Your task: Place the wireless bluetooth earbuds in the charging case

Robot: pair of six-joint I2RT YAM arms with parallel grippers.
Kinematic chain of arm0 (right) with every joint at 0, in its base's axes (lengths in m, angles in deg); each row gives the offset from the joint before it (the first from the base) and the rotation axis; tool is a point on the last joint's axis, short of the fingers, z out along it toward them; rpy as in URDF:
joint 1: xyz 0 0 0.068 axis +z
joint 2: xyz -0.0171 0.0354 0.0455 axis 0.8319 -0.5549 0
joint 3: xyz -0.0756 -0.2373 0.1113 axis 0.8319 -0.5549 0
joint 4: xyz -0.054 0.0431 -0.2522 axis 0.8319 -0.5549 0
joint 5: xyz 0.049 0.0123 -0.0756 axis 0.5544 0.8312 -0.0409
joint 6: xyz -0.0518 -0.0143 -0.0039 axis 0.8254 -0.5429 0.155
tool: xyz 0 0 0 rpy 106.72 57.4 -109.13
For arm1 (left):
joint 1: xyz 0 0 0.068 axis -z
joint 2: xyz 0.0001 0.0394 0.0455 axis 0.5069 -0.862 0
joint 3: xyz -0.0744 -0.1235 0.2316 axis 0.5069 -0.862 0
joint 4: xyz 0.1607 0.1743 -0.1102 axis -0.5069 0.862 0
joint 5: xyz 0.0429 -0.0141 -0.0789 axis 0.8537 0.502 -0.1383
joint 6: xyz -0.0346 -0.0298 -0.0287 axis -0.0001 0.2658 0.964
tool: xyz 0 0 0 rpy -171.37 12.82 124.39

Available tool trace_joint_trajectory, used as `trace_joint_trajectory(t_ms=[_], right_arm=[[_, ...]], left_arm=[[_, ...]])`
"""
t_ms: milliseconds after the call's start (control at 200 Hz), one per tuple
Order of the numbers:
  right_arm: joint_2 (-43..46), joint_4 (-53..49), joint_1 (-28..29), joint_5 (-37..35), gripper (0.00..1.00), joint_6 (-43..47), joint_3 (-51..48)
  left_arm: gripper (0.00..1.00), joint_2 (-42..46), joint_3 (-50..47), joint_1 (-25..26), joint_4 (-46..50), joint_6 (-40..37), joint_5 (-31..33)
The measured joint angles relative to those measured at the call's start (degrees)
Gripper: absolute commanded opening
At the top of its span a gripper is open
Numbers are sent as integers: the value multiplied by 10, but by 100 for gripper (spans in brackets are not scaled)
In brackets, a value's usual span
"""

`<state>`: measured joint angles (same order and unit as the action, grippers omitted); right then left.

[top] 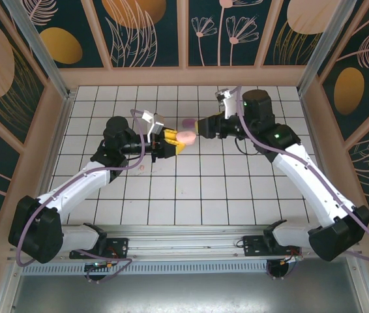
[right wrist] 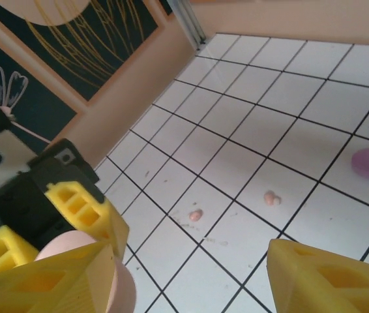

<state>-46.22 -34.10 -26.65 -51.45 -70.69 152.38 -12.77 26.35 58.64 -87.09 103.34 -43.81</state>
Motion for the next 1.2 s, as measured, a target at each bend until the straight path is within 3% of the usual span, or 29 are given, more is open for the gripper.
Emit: trace_joint_trajectory(t_ms=[275, 786, 1196], right_arm=[[69, 10, 32, 70, 72, 68, -57], [35, 4, 63, 73, 75, 134, -58], [36, 47, 68, 74, 62, 122, -64]], left_arm=[[22, 0, 6, 0, 10, 4, -30], [22, 0, 24, 0, 31, 9, -63], [22, 0, 31, 0, 35, 15, -68]])
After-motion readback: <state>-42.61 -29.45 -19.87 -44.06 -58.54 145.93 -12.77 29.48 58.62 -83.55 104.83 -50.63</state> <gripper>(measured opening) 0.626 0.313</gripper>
